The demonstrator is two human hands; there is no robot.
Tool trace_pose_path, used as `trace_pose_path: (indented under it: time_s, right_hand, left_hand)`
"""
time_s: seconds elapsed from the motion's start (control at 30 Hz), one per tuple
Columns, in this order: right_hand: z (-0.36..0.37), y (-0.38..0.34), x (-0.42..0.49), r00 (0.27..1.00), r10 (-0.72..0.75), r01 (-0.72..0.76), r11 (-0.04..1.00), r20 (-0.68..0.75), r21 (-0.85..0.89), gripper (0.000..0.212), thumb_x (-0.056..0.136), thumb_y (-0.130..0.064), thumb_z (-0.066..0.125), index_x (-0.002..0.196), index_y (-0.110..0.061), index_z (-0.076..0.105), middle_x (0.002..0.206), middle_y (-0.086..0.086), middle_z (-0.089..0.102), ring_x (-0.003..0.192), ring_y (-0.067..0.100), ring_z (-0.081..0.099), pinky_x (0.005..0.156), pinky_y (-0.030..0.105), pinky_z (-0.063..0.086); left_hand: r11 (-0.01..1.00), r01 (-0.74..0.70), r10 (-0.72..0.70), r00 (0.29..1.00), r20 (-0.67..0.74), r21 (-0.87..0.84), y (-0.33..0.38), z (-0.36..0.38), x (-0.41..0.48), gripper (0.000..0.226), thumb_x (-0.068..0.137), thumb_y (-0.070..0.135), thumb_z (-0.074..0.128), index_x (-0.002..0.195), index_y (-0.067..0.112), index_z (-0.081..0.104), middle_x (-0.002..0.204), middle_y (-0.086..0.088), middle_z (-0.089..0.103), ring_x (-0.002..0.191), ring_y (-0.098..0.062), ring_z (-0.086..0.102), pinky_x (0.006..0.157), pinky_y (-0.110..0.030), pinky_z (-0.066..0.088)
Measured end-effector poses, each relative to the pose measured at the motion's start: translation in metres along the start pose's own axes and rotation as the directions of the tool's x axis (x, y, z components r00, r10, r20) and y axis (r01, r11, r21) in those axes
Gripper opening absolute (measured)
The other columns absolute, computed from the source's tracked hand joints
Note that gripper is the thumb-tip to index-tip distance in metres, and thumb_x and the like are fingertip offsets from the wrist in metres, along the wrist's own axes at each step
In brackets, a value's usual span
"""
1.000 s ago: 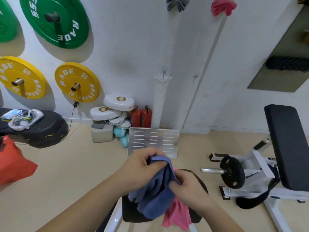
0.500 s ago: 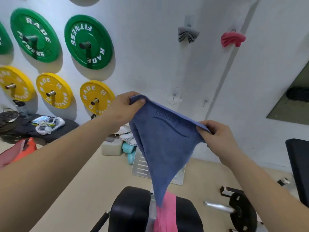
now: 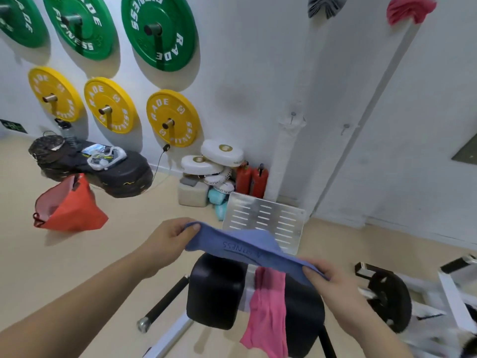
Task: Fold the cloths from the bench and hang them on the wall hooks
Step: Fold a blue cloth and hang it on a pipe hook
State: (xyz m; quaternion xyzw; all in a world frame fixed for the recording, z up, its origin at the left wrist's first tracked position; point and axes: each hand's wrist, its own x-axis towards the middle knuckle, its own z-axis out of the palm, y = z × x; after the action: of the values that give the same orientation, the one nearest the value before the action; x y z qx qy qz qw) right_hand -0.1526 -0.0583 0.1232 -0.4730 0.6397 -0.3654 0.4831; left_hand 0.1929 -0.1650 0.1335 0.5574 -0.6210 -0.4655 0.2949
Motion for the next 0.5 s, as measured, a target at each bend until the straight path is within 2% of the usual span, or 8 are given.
trace_pose_path:
  time_s: [0.07,0.13,0.2,0.27,0.33,0.4,0.5]
  right_hand:
    - [0.015,0.027,-0.006,0.998,0.051,-0.050,0.997,0.024,-0.059,0.030,0.102,-0.011,0.058,0.100,-0.031,0.081,0.098,-0.006,0.080,0.097,0.005,0.072,0.086,0.020,0.052]
    - [0.028,0.050,-0.009,0.995,0.097,-0.096,0.994,0.026,-0.054,0.024,0.099,-0.014,0.063,0.089,-0.024,0.082,0.089,0.007,0.078,0.082,0.008,0.068,0.073,0.016,0.049]
    - [0.039,0.067,-0.011,0.990,0.137,-0.136,0.990,0.034,-0.031,0.023,0.098,-0.017,0.066,0.082,-0.020,0.082,0.082,0.014,0.075,0.074,0.008,0.064,0.069,0.021,0.050]
    - [0.046,0.081,-0.011,0.980,0.181,-0.183,0.983,0.077,0.022,0.026,0.099,-0.021,0.066,0.079,-0.018,0.081,0.074,0.010,0.074,0.072,0.008,0.066,0.073,0.034,0.056]
    - [0.050,0.090,-0.010,0.970,0.196,-0.202,0.979,0.143,0.026,0.031,0.096,-0.039,0.065,0.078,-0.016,0.077,0.071,0.007,0.069,0.072,0.012,0.063,0.073,0.041,0.056]
    - [0.051,0.096,-0.009,0.962,0.205,-0.207,0.978,0.178,-0.009,0.038,0.093,-0.048,0.065,0.070,-0.018,0.069,0.064,0.002,0.059,0.066,0.013,0.055,0.065,0.035,0.048]
    - [0.055,0.100,-0.004,0.963,0.213,-0.218,0.976,0.168,0.014,0.040,0.088,-0.050,0.066,0.068,-0.016,0.067,0.062,0.005,0.054,0.062,0.012,0.053,0.058,0.031,0.044]
  left_hand:
    - [0.993,0.067,-0.069,0.997,0.017,0.094,-0.032,0.003,-0.022,0.028,0.107,0.021,0.048,0.094,0.018,0.073,0.082,0.001,0.071,0.072,-0.007,0.059,0.072,-0.029,0.044]
    - [0.980,0.135,-0.138,0.990,0.011,0.144,-0.058,0.004,-0.040,0.028,0.107,0.024,0.048,0.096,0.017,0.072,0.088,-0.006,0.073,0.079,-0.022,0.063,0.075,-0.033,0.046]
    - [0.971,0.178,-0.179,0.984,-0.007,0.161,-0.074,0.002,-0.056,0.027,0.107,0.025,0.048,0.097,0.018,0.072,0.091,-0.006,0.074,0.087,-0.026,0.066,0.079,-0.038,0.051]
    - [0.963,0.210,-0.208,0.978,-0.034,0.170,-0.081,0.002,-0.068,0.028,0.107,0.027,0.047,0.096,0.019,0.072,0.089,-0.009,0.073,0.083,-0.029,0.067,0.074,-0.039,0.053]
    - [0.953,0.240,-0.236,0.971,-0.046,0.182,-0.084,0.002,-0.076,0.029,0.107,0.029,0.047,0.094,0.020,0.071,0.087,-0.009,0.071,0.074,-0.025,0.065,0.065,-0.033,0.050]
    - [0.941,0.272,-0.272,0.962,-0.028,0.203,-0.089,0.003,-0.079,0.030,0.106,0.032,0.047,0.094,0.019,0.071,0.088,-0.006,0.072,0.072,-0.015,0.062,0.066,-0.027,0.046]
    - [0.923,0.317,-0.331,0.943,0.026,0.219,-0.097,0.004,-0.071,0.032,0.105,0.035,0.047,0.092,0.016,0.070,0.085,-0.006,0.071,0.069,-0.013,0.059,0.069,-0.029,0.045]
